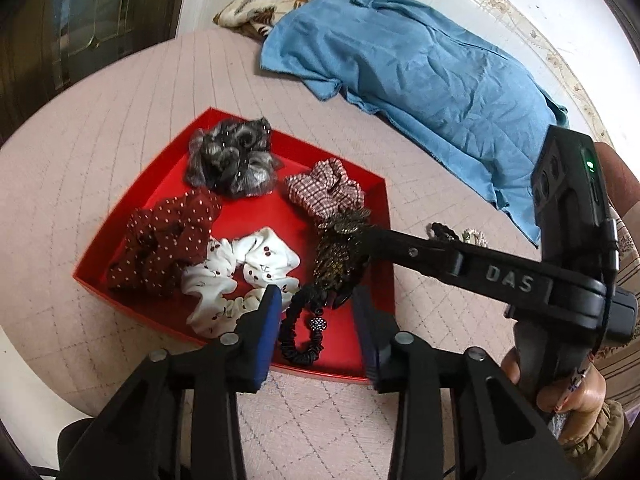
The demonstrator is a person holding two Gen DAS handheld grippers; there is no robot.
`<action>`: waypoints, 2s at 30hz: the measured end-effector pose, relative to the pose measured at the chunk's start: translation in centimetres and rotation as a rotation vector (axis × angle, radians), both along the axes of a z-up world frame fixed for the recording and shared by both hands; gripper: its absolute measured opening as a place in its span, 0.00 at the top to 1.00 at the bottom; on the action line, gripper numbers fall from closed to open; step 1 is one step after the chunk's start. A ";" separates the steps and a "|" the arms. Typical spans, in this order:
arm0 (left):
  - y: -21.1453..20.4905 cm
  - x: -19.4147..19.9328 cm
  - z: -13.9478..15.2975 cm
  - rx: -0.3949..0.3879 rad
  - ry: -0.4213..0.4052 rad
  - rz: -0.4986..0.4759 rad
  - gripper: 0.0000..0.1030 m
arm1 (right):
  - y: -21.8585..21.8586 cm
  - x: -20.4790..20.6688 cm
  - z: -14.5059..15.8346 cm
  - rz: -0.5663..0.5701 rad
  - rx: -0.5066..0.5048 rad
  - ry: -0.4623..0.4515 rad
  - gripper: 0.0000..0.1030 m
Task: Organize jewelry
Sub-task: 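Carry the black hair tie and butterfly clip to the red tray and release both, then move both tools back toward the remaining hair ties on the bed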
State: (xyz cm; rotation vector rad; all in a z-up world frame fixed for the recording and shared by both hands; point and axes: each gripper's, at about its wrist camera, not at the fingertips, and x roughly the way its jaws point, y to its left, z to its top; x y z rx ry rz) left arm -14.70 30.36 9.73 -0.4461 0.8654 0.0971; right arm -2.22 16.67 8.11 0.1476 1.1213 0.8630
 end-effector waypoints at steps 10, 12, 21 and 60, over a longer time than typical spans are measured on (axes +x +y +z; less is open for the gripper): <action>-2.2 -1.2 2.6 0.147 -0.015 0.023 0.44 | -5.9 -1.7 2.3 -0.095 0.025 -0.042 0.56; -2.9 -1.5 3.1 0.184 -0.015 0.021 0.44 | -7.0 -2.1 2.3 -0.116 0.020 -0.043 0.55; -5.4 -2.8 4.8 0.272 -0.021 0.013 0.44 | -12.1 -4.3 2.3 -0.200 -0.007 -0.069 0.52; -12.0 -3.8 6.2 0.483 0.007 -0.042 0.37 | -21.1 -8.0 1.9 -0.310 -0.094 -0.185 0.40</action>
